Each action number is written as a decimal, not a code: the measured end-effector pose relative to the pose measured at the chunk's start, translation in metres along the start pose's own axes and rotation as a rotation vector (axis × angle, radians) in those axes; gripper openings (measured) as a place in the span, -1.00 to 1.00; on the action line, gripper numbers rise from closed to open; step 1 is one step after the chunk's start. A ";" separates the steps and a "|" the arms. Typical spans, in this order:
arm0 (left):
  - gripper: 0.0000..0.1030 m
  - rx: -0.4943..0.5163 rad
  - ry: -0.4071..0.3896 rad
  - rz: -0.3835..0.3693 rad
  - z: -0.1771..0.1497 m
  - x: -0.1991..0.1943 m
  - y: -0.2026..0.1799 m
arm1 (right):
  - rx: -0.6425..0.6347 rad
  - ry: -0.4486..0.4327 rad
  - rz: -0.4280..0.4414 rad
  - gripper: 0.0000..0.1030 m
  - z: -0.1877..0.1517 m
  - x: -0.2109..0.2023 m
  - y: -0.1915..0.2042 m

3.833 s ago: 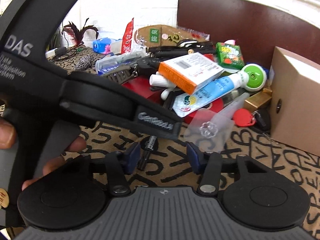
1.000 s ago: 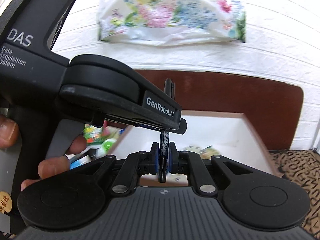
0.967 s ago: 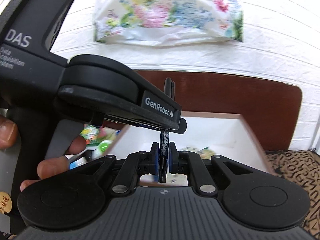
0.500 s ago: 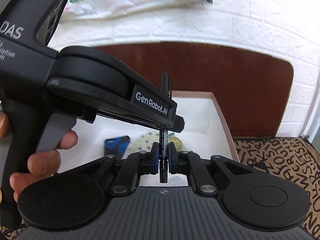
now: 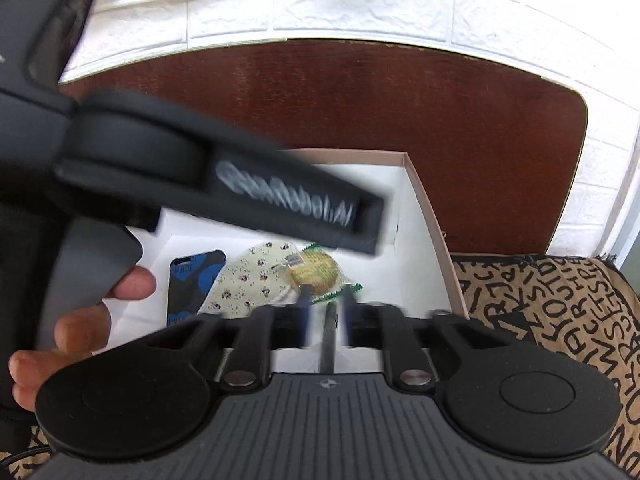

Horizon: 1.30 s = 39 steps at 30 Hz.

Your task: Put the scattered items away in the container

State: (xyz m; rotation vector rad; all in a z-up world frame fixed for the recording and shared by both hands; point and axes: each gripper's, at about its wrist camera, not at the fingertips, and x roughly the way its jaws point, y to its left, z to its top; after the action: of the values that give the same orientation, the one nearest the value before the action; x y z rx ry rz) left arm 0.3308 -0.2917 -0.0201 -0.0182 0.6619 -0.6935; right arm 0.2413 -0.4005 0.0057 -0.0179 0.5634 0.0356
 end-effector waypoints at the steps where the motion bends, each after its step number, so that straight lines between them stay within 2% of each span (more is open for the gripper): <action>1: 1.00 -0.004 -0.021 0.007 0.000 -0.004 0.001 | -0.005 -0.018 -0.010 0.52 -0.002 -0.002 0.001; 3: 1.00 -0.007 -0.037 0.009 0.002 -0.011 0.003 | -0.030 -0.039 -0.013 0.56 -0.005 -0.008 0.004; 6: 1.00 -0.027 -0.036 0.034 0.001 -0.019 0.006 | -0.038 -0.051 0.002 0.85 -0.007 -0.014 0.007; 10: 1.00 -0.038 -0.062 0.072 -0.004 -0.026 0.009 | -0.044 -0.052 0.012 0.94 -0.010 -0.018 0.010; 23: 1.00 -0.025 -0.104 0.121 -0.013 -0.063 0.002 | -0.018 -0.062 0.022 0.98 -0.009 -0.041 0.012; 34: 1.00 -0.013 -0.154 0.150 -0.029 -0.109 -0.010 | -0.021 -0.097 0.021 0.99 -0.012 -0.079 0.022; 39: 1.00 -0.017 -0.190 0.197 -0.046 -0.137 -0.013 | -0.031 -0.116 0.023 0.99 -0.019 -0.102 0.030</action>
State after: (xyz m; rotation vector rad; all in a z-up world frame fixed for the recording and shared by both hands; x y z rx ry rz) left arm 0.2181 -0.2106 0.0226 -0.0334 0.4792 -0.4890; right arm 0.1444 -0.3741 0.0438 -0.0394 0.4474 0.0677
